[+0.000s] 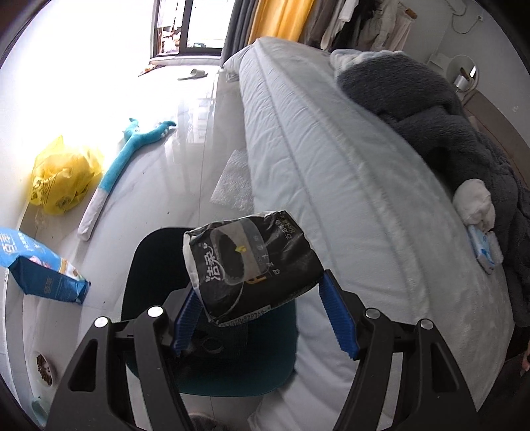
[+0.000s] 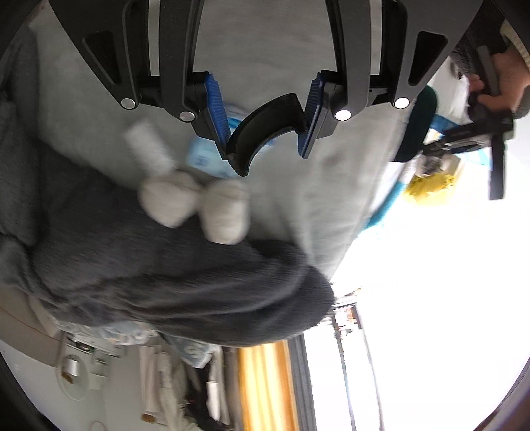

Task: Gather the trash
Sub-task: 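Carry both items over the bin and open the left gripper to drop the packet, then open the right gripper over the bin to drop the black curved piece, then return to the bed and grasp the bubble-wrap tube with the right gripper, then grasp the blue cartoon tissue pack with the left gripper while the right holds bubble wrap, then carry the tissue pack and bubble-wrap tube over the black bin with both grippers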

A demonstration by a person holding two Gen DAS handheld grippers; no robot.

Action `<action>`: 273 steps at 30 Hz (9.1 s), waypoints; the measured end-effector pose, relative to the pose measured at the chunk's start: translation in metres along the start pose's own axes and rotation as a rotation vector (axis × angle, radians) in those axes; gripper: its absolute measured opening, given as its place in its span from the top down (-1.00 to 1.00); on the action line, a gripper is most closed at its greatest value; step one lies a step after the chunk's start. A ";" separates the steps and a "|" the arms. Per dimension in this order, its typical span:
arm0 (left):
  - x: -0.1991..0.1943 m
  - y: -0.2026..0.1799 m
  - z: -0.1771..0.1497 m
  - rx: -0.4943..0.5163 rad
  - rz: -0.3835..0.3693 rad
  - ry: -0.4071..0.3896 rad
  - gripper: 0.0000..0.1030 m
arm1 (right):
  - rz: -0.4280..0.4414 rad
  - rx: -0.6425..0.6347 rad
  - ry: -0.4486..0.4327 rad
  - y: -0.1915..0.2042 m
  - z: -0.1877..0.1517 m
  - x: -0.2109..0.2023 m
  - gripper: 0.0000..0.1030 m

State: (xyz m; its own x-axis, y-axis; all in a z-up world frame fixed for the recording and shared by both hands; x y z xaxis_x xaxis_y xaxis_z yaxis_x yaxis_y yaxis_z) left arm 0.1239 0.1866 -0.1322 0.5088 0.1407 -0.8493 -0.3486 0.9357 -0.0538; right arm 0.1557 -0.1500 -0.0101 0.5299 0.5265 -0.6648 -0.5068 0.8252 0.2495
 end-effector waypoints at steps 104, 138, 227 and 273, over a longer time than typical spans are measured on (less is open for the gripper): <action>-0.175 -0.011 0.045 0.074 -0.100 -0.507 -0.33 | 0.208 -0.170 0.180 0.126 0.023 0.117 -0.53; -0.090 -0.174 0.027 0.238 -0.266 -0.215 -0.72 | 0.006 -0.099 0.114 -0.094 0.015 0.028 -0.53; -0.063 -0.229 -0.016 0.373 -0.229 -0.219 -0.08 | 0.082 0.068 -0.091 -0.029 -0.010 -0.067 0.35; 0.005 0.041 -0.004 0.152 0.110 0.044 -0.08 | 0.351 -0.152 0.126 0.192 0.032 0.105 0.35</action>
State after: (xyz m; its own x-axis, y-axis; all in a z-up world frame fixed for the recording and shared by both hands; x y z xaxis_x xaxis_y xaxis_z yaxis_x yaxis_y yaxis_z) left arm 0.1096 0.2244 -0.1409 0.4378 0.2335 -0.8682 -0.2758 0.9540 0.1176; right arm 0.1356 0.0707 -0.0095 0.2242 0.7339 -0.6411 -0.7422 0.5550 0.3757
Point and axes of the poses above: each gripper's, at about its wrist camera, not at the fingertips, and x roughly the way its jaws point, y to its left, z to its top, the point moved 1 cm from there along x, roughly the way its jaws point, and after that the axes turned 11 degrees about z, right-handed, at the moved point
